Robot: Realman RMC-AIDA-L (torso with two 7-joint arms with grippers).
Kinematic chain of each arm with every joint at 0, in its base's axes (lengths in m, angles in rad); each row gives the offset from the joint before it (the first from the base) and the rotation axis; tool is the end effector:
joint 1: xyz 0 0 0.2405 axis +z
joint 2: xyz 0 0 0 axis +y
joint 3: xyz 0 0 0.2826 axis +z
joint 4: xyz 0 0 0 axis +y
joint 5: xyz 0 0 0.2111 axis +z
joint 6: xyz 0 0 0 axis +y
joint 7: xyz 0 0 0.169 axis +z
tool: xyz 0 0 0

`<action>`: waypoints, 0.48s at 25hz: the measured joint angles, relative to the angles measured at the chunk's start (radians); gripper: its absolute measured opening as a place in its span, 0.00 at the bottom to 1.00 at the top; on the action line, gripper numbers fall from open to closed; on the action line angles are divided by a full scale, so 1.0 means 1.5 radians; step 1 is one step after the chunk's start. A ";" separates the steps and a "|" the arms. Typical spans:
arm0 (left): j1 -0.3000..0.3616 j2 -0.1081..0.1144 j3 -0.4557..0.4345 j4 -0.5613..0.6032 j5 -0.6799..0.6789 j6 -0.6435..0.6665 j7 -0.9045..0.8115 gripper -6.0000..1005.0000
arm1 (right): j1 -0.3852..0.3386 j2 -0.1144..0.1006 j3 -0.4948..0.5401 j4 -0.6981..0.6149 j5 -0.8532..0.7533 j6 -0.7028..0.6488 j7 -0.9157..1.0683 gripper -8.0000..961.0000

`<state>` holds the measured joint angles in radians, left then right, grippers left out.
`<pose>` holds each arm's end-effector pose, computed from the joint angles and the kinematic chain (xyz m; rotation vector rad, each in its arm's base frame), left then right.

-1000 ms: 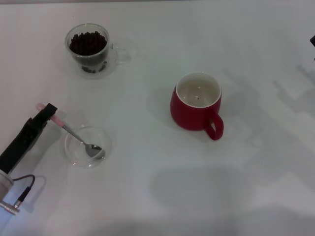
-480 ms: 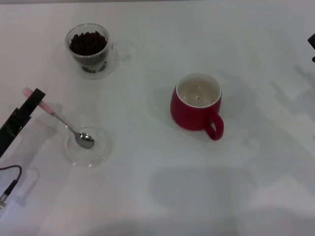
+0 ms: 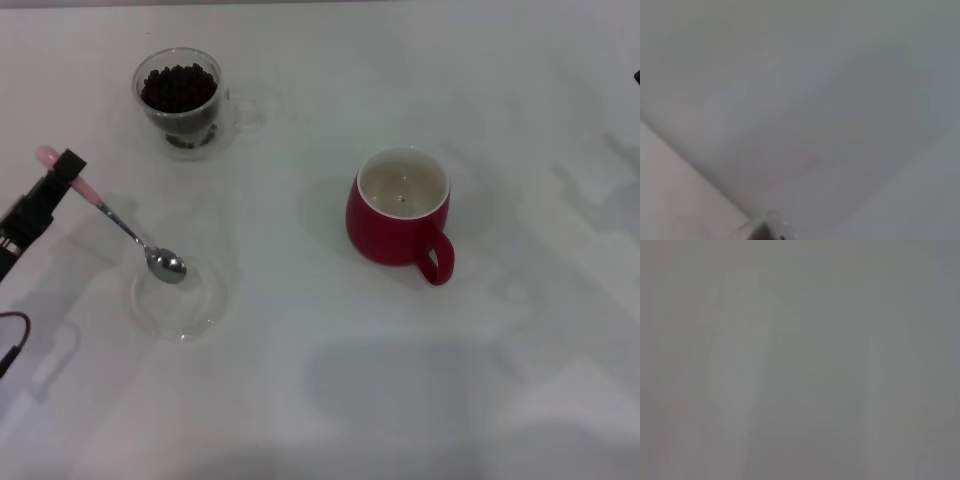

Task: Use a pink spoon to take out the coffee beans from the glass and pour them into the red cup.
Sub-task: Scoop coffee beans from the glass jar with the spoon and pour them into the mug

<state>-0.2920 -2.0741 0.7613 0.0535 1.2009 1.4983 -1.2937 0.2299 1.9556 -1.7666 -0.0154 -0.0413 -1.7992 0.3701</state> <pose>-0.3485 0.2760 -0.0506 -1.7615 -1.3750 -1.3718 0.3573 0.2506 0.0342 -1.7819 0.2293 0.9941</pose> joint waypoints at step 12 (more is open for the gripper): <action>0.003 0.004 0.002 0.082 0.000 0.024 -0.024 0.14 | 0.000 0.002 0.004 0.000 0.002 -0.006 -0.002 0.88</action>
<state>-0.2871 -2.0679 0.7640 0.1772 1.2011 1.5342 -1.3294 0.2303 1.9593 -1.7608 -0.0153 -0.0388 -1.8085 0.3673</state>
